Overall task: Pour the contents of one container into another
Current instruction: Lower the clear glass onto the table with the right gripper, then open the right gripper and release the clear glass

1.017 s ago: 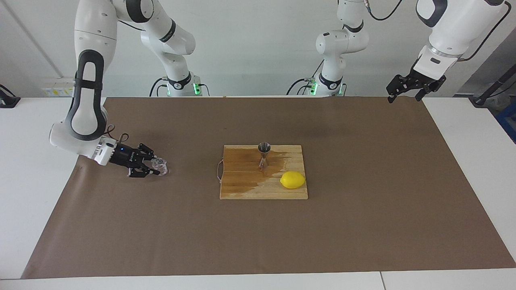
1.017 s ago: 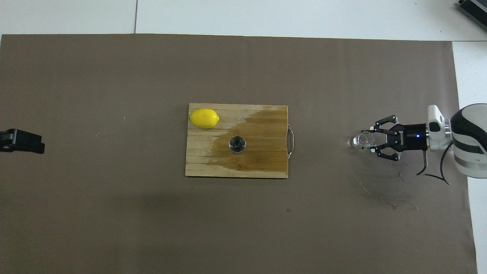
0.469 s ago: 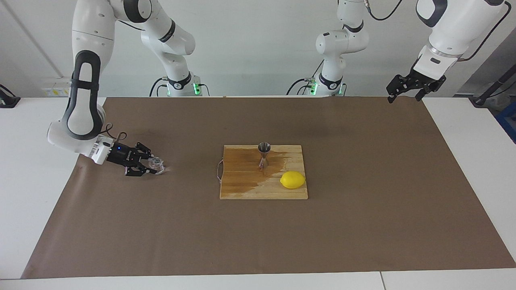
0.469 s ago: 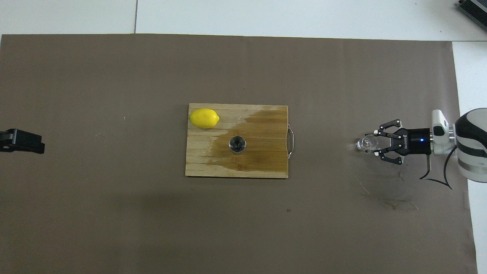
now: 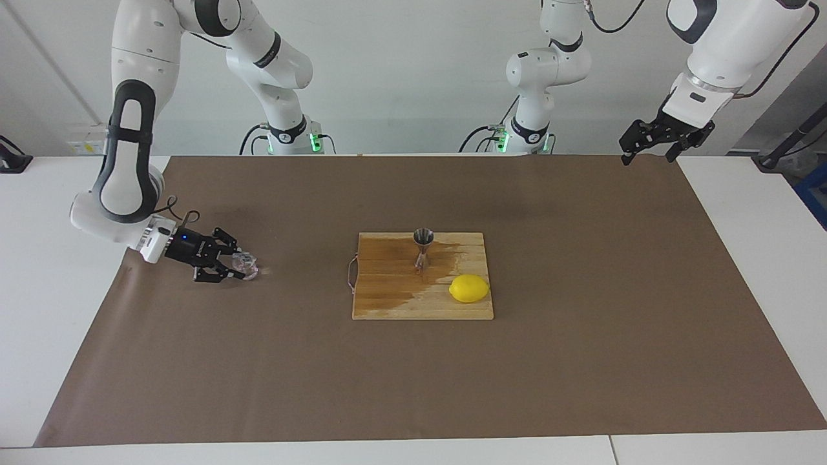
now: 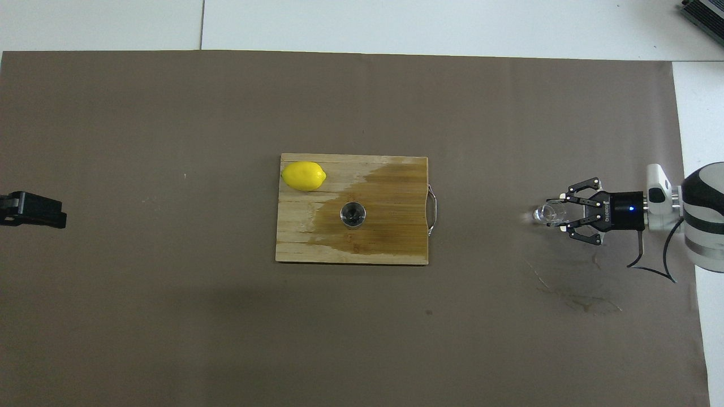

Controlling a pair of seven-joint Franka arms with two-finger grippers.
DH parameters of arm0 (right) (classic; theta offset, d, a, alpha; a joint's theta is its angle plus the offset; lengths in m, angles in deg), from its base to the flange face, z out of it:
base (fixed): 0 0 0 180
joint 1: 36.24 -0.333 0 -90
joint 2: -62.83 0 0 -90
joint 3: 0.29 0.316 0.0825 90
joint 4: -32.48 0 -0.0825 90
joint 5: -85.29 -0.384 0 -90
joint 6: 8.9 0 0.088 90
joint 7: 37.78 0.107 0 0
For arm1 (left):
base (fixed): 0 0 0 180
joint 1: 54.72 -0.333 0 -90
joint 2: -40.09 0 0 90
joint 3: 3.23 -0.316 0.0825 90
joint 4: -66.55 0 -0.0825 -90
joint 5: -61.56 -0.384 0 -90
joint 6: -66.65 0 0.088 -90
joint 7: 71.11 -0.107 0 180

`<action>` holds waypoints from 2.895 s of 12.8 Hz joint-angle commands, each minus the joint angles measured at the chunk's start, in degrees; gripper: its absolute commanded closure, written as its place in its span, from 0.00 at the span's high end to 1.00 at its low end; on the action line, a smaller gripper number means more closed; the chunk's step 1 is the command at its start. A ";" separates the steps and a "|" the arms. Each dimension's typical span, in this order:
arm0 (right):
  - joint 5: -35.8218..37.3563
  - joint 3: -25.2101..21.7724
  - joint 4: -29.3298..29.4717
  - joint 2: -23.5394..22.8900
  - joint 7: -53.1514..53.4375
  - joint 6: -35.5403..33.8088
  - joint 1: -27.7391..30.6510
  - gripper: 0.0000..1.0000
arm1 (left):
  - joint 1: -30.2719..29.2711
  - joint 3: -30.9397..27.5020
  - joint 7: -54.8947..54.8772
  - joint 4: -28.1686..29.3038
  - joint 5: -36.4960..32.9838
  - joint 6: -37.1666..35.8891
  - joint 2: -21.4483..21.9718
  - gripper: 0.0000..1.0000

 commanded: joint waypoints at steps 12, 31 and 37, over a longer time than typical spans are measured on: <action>-2.31 0.62 -0.34 -0.40 1.30 1.63 0.00 1.00 | -0.51 0.29 0.07 1.16 -0.53 -0.27 1.16 1.00; 36.77 1.32 4.92 23.78 86.16 7.61 -11.69 1.00 | -0.51 0.29 0.07 1.16 -0.53 -0.27 1.16 1.00; 50.40 1.67 8.44 23.77 114.46 6.74 -17.74 1.00 | -0.51 0.29 0.07 1.16 -0.53 -0.27 1.16 1.00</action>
